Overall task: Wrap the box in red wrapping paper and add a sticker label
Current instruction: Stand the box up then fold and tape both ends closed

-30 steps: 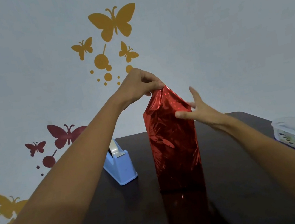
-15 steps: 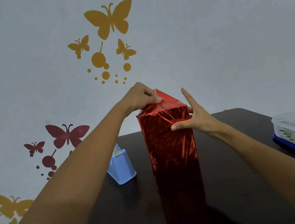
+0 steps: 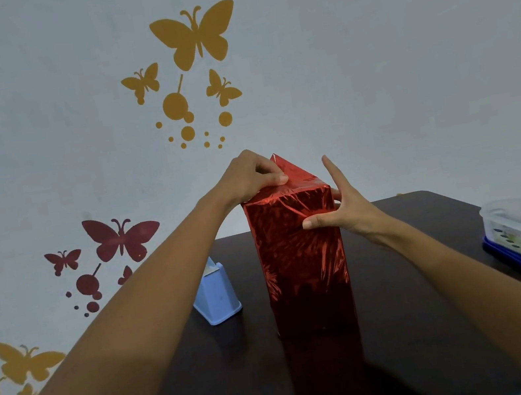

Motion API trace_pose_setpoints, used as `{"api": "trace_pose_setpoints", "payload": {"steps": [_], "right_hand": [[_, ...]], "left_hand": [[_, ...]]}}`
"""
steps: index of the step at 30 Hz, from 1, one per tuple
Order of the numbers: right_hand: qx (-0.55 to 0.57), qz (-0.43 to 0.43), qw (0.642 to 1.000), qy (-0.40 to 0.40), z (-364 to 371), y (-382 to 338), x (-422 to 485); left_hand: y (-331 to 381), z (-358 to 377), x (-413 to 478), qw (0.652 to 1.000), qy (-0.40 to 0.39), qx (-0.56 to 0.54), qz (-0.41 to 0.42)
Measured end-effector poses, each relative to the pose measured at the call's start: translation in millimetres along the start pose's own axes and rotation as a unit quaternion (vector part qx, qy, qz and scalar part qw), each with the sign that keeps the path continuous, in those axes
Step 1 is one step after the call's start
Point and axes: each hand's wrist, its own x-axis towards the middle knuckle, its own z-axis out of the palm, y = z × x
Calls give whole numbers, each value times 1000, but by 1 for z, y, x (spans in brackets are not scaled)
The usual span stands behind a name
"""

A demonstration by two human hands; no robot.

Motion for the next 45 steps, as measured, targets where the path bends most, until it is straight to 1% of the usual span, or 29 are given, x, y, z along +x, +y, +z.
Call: {"api": "trace_pose_setpoints", "payload": {"steps": [3,6,8,11,13,14,17,19,22,26,27,28,29,30,31,32,33,34,35,37,38,40,42,43,45], "right_hand": [[1,-2,1000,0,0,0,0],[-5,-4,1000,2,1,-1,-1],[-8,13,1000,-17,-1,-1,-3],[37,78,993,-76,-6,-9,-3],[66,135,986,-70,-11,-24,8],[53,157,985,-58,-12,-30,16],[-51,201,978,-34,-9,-51,31],[-74,220,972,-33,-5,-60,33],[-78,243,966,-48,-2,-65,36],[-43,277,958,-60,4,-68,43],[-26,285,956,-61,6,-67,45],[-4,291,955,-57,7,-66,46],[18,296,954,-49,7,-64,47],[36,300,953,-37,7,-63,46],[51,301,952,-23,8,-62,46],[64,302,951,-10,8,-62,45],[76,300,951,1,9,-62,44],[87,300,950,8,9,-62,43],[96,299,949,10,11,-62,43],[106,299,948,9,13,-63,43],[109,299,948,7,14,-64,41],[115,300,947,13,14,-64,41],[126,307,943,18,14,-62,42],[132,310,941,16,14,-60,43],[142,311,940,14,13,-57,45]], "left_hand": [[-3,1,-2,1000,-6,-26,-9],[-5,2,-3,999,19,-24,-32],[-3,1,-4,996,15,-21,-90],[3,-2,-4,974,-23,-59,-218],[5,-3,-2,964,-42,-69,-255],[5,-2,-1,963,-41,-70,-258],[5,-1,-1,966,-29,-86,-240],[5,-3,-4,969,-27,-90,-230],[6,-4,-6,970,-29,-92,-225],[6,-4,-7,967,-30,-111,-227],[2,-5,-7,963,-18,-140,-229],[-5,-6,-10,956,18,-184,-229],[-14,-7,-16,942,87,-229,-228],[-25,-6,-26,925,185,-245,-226],[-38,-3,-41,906,286,-214,-225],[-49,6,-59,891,361,-155,-229],[-60,19,-79,882,392,-97,-243],[-67,35,-96,882,389,-57,-260],[-72,51,-111,888,366,-40,-276],[-79,79,-123,895,321,-28,-309],[-82,88,-124,892,312,-28,-327],[-85,94,-120,879,311,-42,-359],[-92,91,-118,866,323,-34,-379],[-98,88,-118,864,327,-28,-381],[-107,82,-122,872,329,-15,-363]]}}
